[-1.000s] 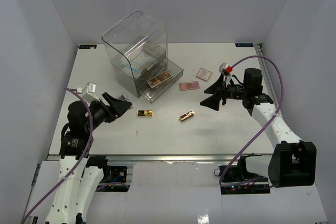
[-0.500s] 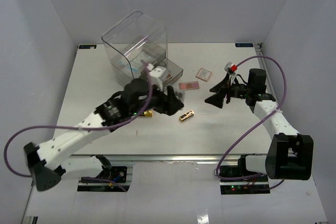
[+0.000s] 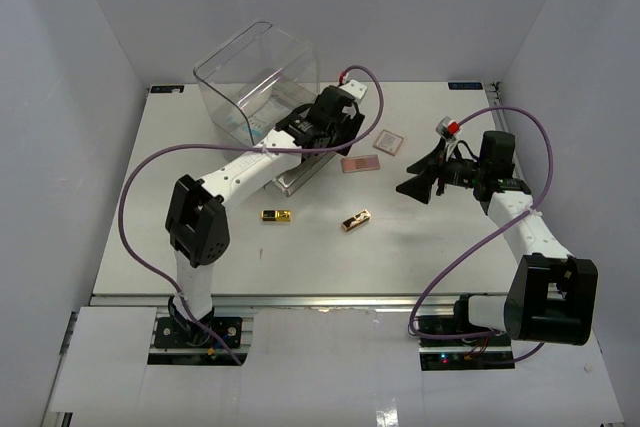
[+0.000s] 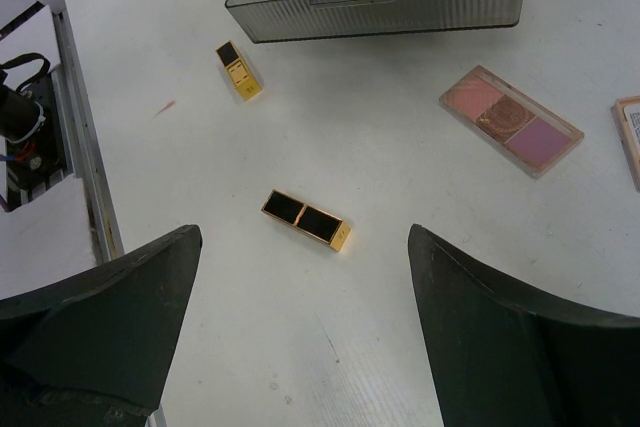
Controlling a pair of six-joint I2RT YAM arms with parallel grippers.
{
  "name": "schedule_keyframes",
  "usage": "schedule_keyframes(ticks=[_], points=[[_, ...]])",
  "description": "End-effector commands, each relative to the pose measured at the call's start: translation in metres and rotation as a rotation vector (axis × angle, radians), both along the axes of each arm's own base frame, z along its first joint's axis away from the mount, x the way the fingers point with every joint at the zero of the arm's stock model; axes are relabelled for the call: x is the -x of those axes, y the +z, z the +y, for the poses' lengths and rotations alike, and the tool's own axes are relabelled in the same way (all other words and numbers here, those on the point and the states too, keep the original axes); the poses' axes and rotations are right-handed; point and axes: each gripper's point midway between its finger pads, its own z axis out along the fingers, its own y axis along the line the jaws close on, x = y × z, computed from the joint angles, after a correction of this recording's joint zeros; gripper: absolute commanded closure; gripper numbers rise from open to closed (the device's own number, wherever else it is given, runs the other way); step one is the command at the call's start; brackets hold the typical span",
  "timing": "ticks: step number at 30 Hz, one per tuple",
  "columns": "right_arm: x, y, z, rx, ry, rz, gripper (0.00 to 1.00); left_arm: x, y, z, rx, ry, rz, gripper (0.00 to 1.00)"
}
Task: Organize the makeup
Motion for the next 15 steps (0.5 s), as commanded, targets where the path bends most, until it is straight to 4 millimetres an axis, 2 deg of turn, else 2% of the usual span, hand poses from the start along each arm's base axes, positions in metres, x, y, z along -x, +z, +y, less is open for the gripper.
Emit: schedule_keyframes(ticks=[1,5,9,12,15], points=[[0.002,0.010,-0.001,-0.001,0.006,-0.042,0.10,-0.031,0.008,0.023,-0.115,-0.015,-0.057,0.95],[0.002,0.011,-0.002,-0.003,0.006,-0.044,0.10,-0.049,-0.006,0.038,-0.197,-0.012,-0.068,0.93],[0.002,0.011,-0.003,-0.004,0.005,-0.044,0.10,-0.060,-0.020,0.044,-0.245,-0.027,-0.069,0.91],[0.002,0.011,-0.003,-0.005,0.005,-0.044,0.10,-0.064,-0.023,0.046,-0.243,-0.022,-0.071,0.80],[0.002,0.011,-0.003,-0.008,0.007,-0.041,0.10,-0.066,-0.027,0.045,-0.250,-0.020,-0.067,0.60]])
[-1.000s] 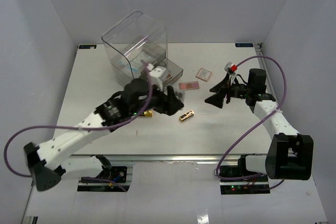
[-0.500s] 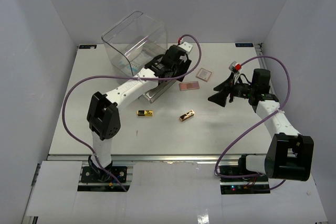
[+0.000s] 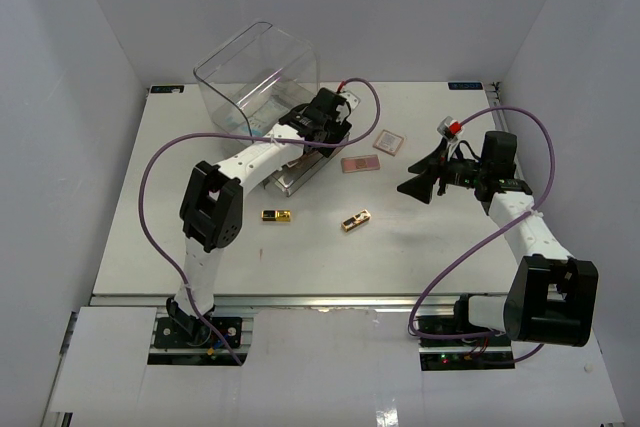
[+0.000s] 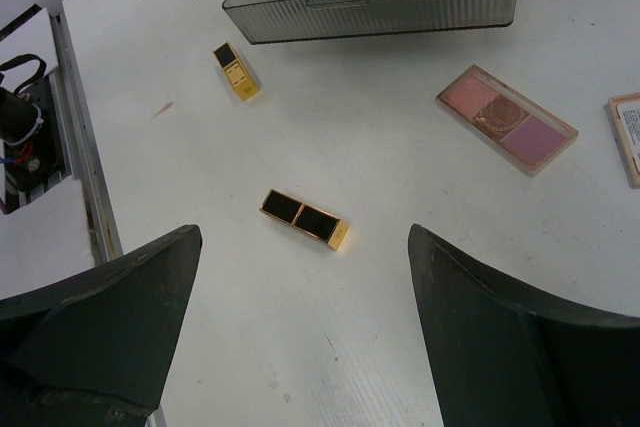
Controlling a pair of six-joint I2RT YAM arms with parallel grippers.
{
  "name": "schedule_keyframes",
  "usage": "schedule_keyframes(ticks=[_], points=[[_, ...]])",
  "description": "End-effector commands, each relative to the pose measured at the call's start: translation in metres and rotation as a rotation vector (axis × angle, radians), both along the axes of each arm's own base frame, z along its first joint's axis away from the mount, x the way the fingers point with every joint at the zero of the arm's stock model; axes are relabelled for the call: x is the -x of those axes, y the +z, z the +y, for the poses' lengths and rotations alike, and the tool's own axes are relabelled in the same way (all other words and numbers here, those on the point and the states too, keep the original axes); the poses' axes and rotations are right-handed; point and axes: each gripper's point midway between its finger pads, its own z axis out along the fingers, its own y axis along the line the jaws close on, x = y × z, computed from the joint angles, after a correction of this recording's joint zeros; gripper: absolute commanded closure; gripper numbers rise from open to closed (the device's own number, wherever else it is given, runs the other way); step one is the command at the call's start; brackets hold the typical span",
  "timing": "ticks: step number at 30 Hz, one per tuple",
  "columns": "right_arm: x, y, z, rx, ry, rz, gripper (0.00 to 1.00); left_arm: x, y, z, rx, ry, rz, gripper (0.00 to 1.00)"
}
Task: Organize the makeup
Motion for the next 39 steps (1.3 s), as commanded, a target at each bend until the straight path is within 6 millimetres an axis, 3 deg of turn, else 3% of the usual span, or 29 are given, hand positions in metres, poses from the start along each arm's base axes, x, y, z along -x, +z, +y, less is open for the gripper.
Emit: schedule_keyframes(ticks=[1,6,13,22,27,33,35,39], points=[[0.002,0.010,0.000,-0.008,0.017,-0.040,0.10,-0.015,0.032,-0.002,0.026,-0.001,-0.088,0.55],[0.003,0.011,-0.001,-0.010,0.017,-0.041,0.10,-0.016,0.031,0.002,0.017,0.028,-0.093,0.31],[0.004,0.011,-0.001,-0.014,0.020,-0.041,0.10,-0.016,0.041,0.002,0.030,0.034,-0.106,0.16],[0.004,0.012,-0.004,-0.018,0.015,-0.041,0.10,-0.015,0.043,0.002,0.033,0.035,-0.101,0.10],[0.000,0.009,-0.007,-0.005,-0.005,-0.040,0.10,-0.007,0.073,-0.007,0.150,0.029,-0.115,0.10],[-0.016,-0.005,-0.019,0.071,-0.113,-0.018,0.10,0.025,0.133,-0.019,0.401,-0.009,-0.125,0.10],[-0.028,-0.013,-0.027,0.123,-0.177,-0.003,0.10,0.053,0.149,-0.016,0.514,-0.022,-0.107,0.09],[-0.047,-0.017,-0.025,0.245,-0.202,-0.031,0.10,0.103,0.157,0.004,0.633,-0.050,-0.080,0.09]])
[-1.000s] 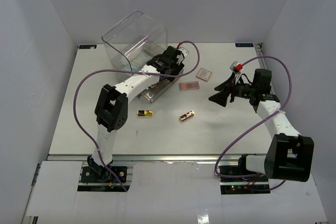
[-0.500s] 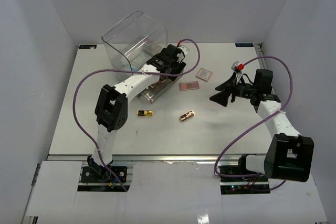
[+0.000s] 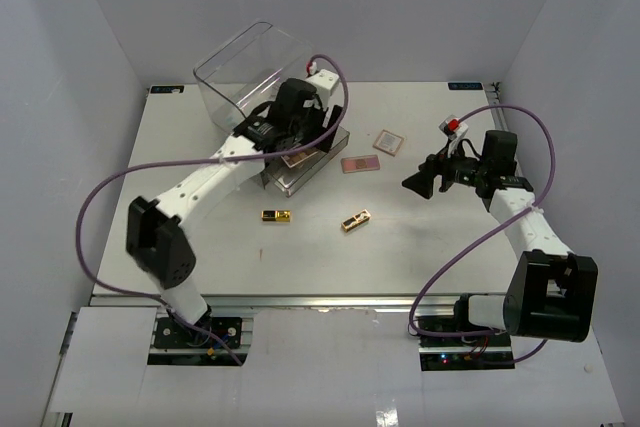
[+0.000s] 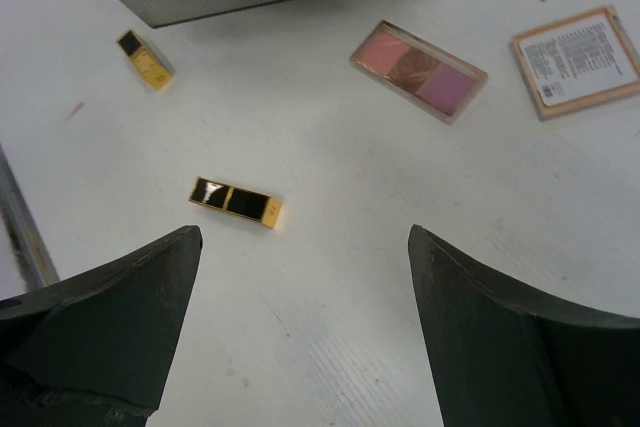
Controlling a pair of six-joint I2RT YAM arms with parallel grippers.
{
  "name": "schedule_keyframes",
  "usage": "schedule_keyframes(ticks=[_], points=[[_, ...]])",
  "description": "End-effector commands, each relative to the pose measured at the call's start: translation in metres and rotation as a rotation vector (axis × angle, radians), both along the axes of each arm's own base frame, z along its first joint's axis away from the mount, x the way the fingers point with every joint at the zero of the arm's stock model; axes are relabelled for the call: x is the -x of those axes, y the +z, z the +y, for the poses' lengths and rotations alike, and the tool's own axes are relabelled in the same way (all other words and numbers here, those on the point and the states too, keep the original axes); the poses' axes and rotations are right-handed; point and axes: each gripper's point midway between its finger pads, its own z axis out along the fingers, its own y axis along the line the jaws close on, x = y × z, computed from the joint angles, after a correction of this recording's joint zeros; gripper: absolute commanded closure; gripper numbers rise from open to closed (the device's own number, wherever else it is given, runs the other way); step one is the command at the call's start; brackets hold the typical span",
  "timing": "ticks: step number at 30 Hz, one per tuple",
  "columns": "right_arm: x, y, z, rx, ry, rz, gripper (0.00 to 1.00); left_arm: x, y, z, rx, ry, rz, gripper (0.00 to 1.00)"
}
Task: Organize the makeup
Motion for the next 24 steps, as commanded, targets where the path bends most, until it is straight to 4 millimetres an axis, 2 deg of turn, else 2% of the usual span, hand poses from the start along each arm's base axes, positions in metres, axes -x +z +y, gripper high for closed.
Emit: schedule_keyframes(ticks=[1,2,3,4,5,8,11,13,18,21,24], points=[[-0.029,0.002,0.003,0.175,-0.024,-0.064,0.10,0.066,0.061,0.020,0.283,-0.045,-0.044,0.09],[-0.029,-0.001,0.009,0.202,0.012,-0.083,0.10,0.071,0.060,0.024,0.293,-0.044,-0.043,0.09],[-0.027,-0.001,0.019,0.252,0.135,-0.164,0.10,0.085,0.060,0.036,0.312,-0.036,-0.048,0.07],[-0.023,0.004,0.031,0.291,0.290,-0.271,0.10,0.104,0.058,0.053,0.341,-0.021,-0.057,0.05],[-0.014,0.012,0.039,0.282,0.374,-0.292,0.10,0.116,0.057,0.068,0.355,0.010,-0.072,0.04],[-0.025,0.015,0.045,0.437,0.571,-0.480,0.10,0.155,0.049,0.110,0.402,0.088,-0.110,0.02],[-0.047,-0.010,0.045,0.599,0.701,-0.573,0.10,0.175,0.036,0.142,0.419,0.184,-0.144,0.02],[-0.065,-0.029,0.051,0.664,0.746,-0.568,0.10,0.188,0.030,0.164,0.448,0.247,-0.189,0.02],[-0.100,-0.061,0.063,0.730,0.785,-0.493,0.10,0.200,0.015,0.190,0.453,0.328,-0.234,0.02],[-0.116,-0.076,0.071,0.724,0.790,-0.474,0.10,0.202,0.014,0.193,0.460,0.341,-0.239,0.02],[-0.134,-0.081,0.078,0.731,0.783,-0.472,0.10,0.200,0.013,0.193,0.457,0.344,-0.248,0.02]])
